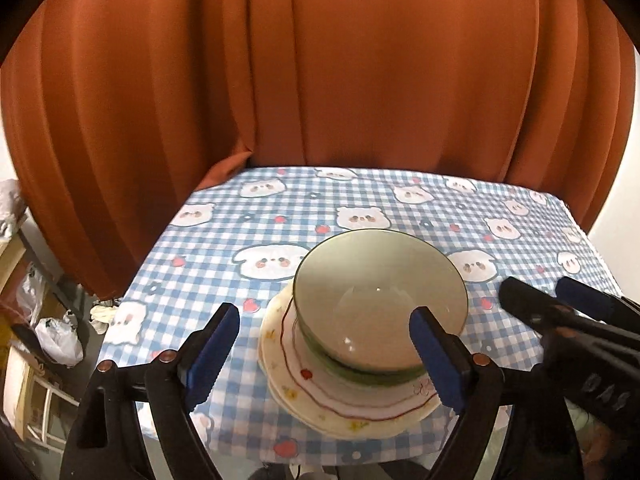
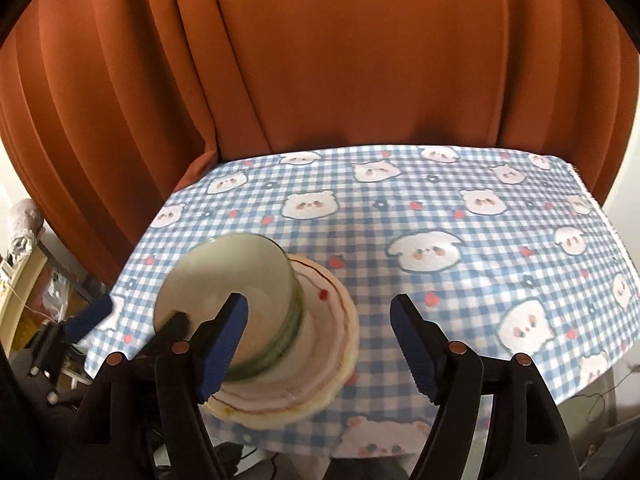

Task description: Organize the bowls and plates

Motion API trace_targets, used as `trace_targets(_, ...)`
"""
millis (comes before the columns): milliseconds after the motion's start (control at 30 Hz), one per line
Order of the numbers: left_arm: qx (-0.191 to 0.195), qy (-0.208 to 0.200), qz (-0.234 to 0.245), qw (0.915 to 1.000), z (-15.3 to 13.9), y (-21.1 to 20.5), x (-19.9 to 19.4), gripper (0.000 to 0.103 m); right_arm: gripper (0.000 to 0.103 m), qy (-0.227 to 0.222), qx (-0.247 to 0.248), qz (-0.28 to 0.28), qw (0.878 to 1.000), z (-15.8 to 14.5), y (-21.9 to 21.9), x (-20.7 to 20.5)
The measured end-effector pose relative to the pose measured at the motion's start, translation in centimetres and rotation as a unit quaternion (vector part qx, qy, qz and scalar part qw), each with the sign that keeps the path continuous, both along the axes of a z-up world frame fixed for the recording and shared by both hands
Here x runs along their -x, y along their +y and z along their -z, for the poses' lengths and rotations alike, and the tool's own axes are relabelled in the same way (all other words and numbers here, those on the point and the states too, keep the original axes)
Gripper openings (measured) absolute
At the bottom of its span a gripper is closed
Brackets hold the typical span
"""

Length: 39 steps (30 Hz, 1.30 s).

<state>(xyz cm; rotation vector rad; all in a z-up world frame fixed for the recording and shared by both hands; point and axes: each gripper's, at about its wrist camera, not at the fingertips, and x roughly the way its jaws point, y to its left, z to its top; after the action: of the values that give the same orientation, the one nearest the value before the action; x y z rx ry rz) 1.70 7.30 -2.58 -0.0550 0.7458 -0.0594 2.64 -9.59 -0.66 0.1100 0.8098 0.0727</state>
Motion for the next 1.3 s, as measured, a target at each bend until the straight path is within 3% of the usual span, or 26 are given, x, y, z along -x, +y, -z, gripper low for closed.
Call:
trace_targets(267,0.014,-0.023,-0.010,0.9996,0.2,0.1,4.6,0.092,0.078,-0.034,0.004,0.028,0.999,0.6,-3.9,5.5)
trace_targets(633,0.010,-0.046,0.014,0.9988,-0.6,-2.0,7.9,0.098,0.083,-0.062,0.030,0.037,0.997,1.1,-4.8,10.7)
trace_targets(1300,0.008,-0.052,0.019,0.9984,-0.9,-3.4,8.3,0.099,0.085,-0.071,0.034,0.053,0.995,0.7,-6.3,11.6)
